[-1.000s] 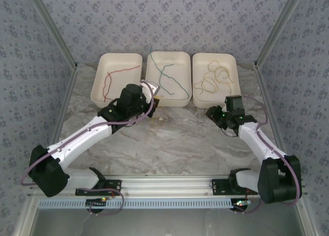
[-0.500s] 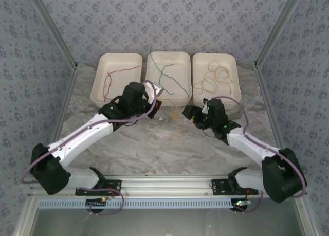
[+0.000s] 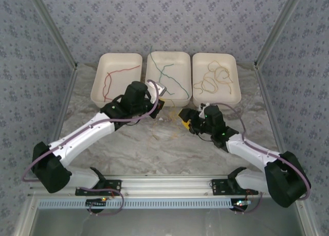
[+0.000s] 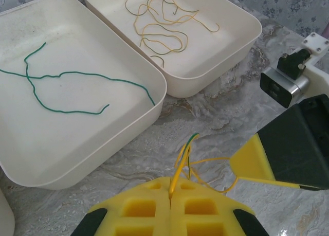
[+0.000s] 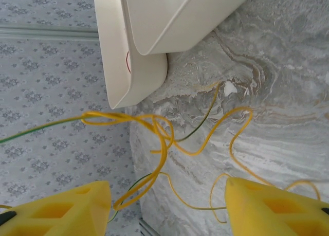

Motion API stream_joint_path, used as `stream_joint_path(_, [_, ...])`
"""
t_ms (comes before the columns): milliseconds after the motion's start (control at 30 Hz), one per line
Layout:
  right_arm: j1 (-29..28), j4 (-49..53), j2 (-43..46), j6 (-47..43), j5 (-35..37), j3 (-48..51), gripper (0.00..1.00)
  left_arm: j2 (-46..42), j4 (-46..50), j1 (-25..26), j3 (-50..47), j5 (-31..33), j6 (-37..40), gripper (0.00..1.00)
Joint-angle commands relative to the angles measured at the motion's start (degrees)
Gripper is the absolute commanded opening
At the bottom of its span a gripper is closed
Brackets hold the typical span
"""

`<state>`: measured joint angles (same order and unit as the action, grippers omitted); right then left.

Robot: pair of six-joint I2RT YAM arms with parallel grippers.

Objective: Untangle the cables

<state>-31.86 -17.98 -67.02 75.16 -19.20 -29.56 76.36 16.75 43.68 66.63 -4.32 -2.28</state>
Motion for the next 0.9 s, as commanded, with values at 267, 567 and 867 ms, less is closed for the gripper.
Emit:
stream_joint_path(267, [-2.6, -0.86, -2.55, 4.26, 3.76, -3.77, 0.51, 0.45, 0.16, 0.92, 2.3, -0.43, -0.82, 0.0])
stream_joint_path(567, [-1.73, -2.83, -6.88, 4.3, 3.63, -6.31, 0.21, -0.07, 0.64, 1.15, 2.6, -0.19, -0.72, 0.0])
stream_joint_path(867, [6.36, 16.95, 0.57, -6.45, 6.76, -2.27, 0.0, -5.38, 7.78, -3.43, 6.81, 6.93, -1.64, 0.0])
